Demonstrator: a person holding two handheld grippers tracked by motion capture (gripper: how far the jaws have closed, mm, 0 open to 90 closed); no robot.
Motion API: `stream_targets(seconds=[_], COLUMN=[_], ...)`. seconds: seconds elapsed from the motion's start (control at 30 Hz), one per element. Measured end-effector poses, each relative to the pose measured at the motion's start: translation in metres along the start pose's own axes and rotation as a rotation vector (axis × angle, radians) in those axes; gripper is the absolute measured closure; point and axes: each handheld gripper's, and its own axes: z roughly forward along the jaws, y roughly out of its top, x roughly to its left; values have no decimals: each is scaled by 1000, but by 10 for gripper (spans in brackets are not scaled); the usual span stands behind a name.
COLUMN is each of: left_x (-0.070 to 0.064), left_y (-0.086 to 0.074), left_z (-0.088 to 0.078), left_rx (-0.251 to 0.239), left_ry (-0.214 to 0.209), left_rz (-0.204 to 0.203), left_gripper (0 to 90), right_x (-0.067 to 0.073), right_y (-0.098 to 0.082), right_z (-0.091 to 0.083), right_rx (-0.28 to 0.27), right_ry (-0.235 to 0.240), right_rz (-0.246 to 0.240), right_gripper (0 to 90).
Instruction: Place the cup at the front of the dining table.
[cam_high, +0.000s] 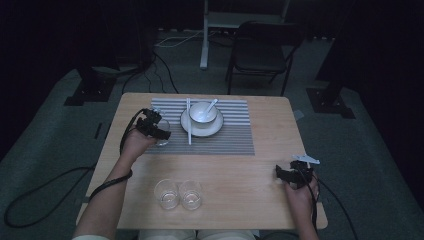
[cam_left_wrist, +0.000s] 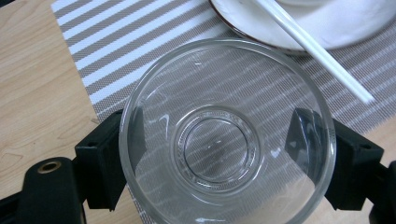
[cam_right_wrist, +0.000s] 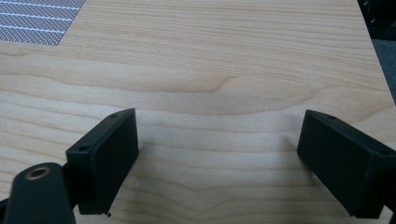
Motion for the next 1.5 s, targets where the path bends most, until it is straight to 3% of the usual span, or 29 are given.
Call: stream_targets(seconds=[0.47, 0.73, 1.03, 1.27, 1.5], left_x=[9, 17, 26, 24, 26], left_y=[26, 35, 39, 46, 47], left_z=[18, 34, 39, 43, 47], left_rx=[-2, 35, 36, 51, 58], left_ry=[1, 10, 8, 3, -12], left_rz=[-45, -68, -79, -62, -71], left_gripper=[177, 177, 177, 176, 177], right_x=[0, 0, 0, 0, 0], right_y=[0, 0, 0, 0, 0], right_z=[0, 0, 0, 0, 0], right_rx=[0, 0, 0, 0, 0], right_ry=[-2, -2, -2, -3, -4], right_rz=[1, 1, 1, 1, 2], right_gripper=[119, 119, 119, 119, 119])
